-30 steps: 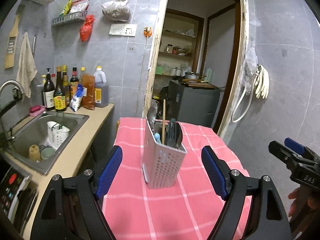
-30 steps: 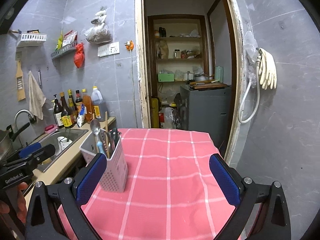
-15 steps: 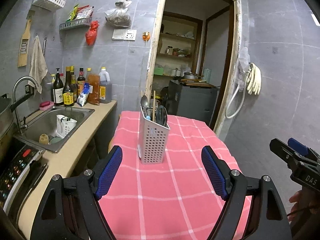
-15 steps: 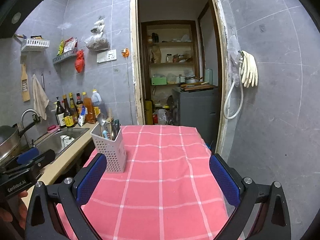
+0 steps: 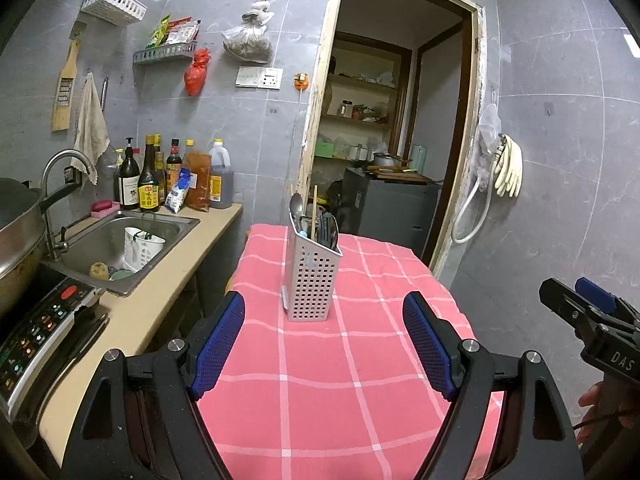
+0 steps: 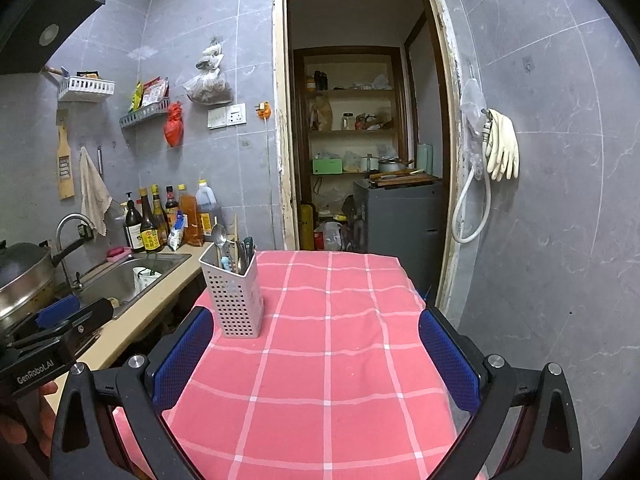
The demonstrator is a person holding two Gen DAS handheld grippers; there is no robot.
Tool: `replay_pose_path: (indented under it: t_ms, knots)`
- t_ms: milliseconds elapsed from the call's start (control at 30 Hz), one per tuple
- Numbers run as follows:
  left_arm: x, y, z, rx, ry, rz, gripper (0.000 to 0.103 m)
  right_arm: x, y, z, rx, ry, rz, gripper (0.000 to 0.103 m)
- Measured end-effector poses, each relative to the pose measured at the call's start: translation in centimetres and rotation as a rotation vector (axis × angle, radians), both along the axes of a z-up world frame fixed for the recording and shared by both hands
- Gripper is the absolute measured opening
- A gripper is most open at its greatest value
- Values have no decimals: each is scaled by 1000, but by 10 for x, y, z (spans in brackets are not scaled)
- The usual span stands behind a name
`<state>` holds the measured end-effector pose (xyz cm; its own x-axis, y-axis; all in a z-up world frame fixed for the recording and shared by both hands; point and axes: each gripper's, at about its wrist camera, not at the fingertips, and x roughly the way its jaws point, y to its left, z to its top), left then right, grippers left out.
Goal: Organize utensils
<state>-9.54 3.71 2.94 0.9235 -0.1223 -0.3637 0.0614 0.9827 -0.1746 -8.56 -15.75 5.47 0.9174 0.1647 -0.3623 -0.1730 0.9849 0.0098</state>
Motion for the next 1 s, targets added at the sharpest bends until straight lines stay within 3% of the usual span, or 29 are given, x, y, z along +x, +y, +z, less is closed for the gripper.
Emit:
replay_pose_path:
  t_ms: [1000]
  knots:
    - [2,-4,3,4,10,-2,76,-4,-1,-2,11,14,-7,103]
